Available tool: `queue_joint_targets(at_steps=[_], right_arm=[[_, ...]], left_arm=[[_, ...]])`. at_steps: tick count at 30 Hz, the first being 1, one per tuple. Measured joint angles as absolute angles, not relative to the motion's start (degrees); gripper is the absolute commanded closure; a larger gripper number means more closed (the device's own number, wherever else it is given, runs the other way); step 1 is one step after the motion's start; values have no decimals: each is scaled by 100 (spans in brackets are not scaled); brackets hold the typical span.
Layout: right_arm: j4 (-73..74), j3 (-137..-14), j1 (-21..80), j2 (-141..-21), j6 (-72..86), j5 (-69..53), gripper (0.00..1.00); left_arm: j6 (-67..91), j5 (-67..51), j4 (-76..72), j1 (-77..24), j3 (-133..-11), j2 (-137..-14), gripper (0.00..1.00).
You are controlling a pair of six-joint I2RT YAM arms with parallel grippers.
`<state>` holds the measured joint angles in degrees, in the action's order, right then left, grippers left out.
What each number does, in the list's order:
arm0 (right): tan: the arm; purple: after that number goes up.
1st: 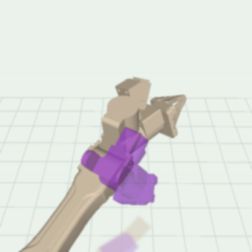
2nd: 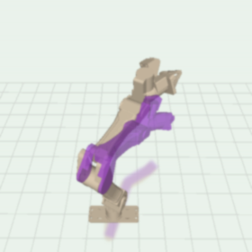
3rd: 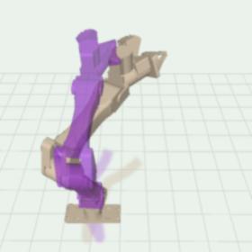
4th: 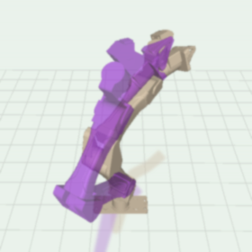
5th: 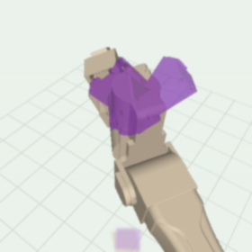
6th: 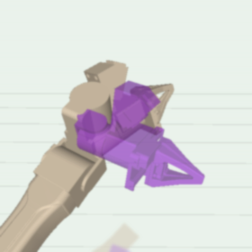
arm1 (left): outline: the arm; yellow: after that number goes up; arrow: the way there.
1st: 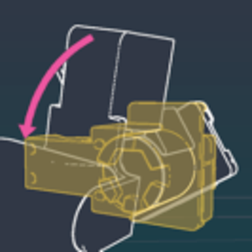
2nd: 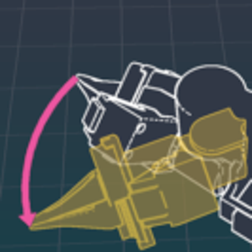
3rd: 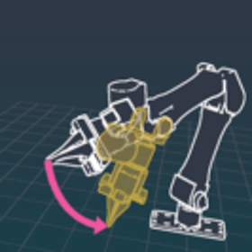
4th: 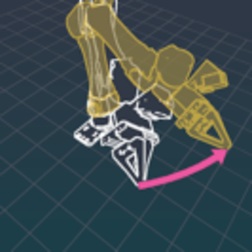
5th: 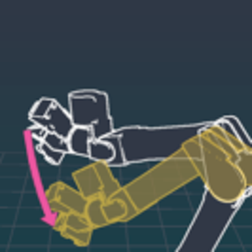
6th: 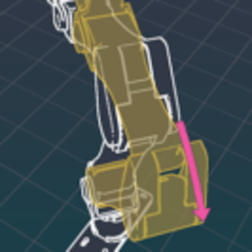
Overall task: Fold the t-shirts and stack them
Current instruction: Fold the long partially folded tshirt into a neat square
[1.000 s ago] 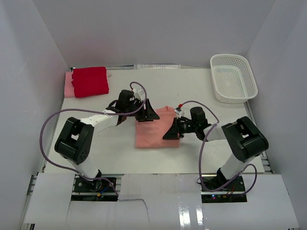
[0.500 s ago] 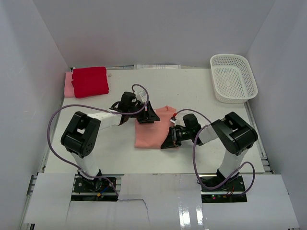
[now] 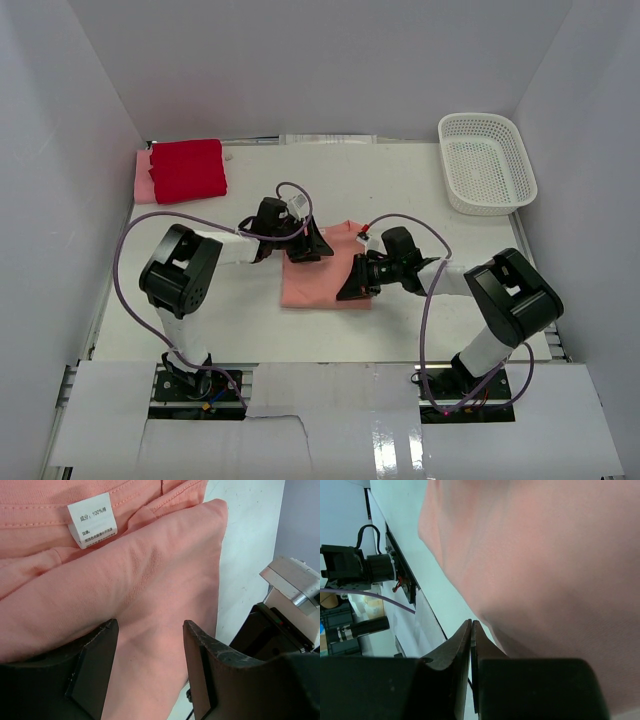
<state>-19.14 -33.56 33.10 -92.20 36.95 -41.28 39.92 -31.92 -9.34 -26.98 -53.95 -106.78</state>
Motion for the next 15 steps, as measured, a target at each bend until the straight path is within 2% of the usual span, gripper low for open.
queue_joint_targets(at_steps=[9, 15], right_arm=[[-1332, -3420, 3312, -8919, 3522, -3955, 92], [-786, -3747, 3312, -8313, 3297, -3795, 91]], left_arm=[[4248, -3218, -1288, -2700, -5194, -10567, 32], [4244, -2886, -875, -2689, -5050, -9452, 27]])
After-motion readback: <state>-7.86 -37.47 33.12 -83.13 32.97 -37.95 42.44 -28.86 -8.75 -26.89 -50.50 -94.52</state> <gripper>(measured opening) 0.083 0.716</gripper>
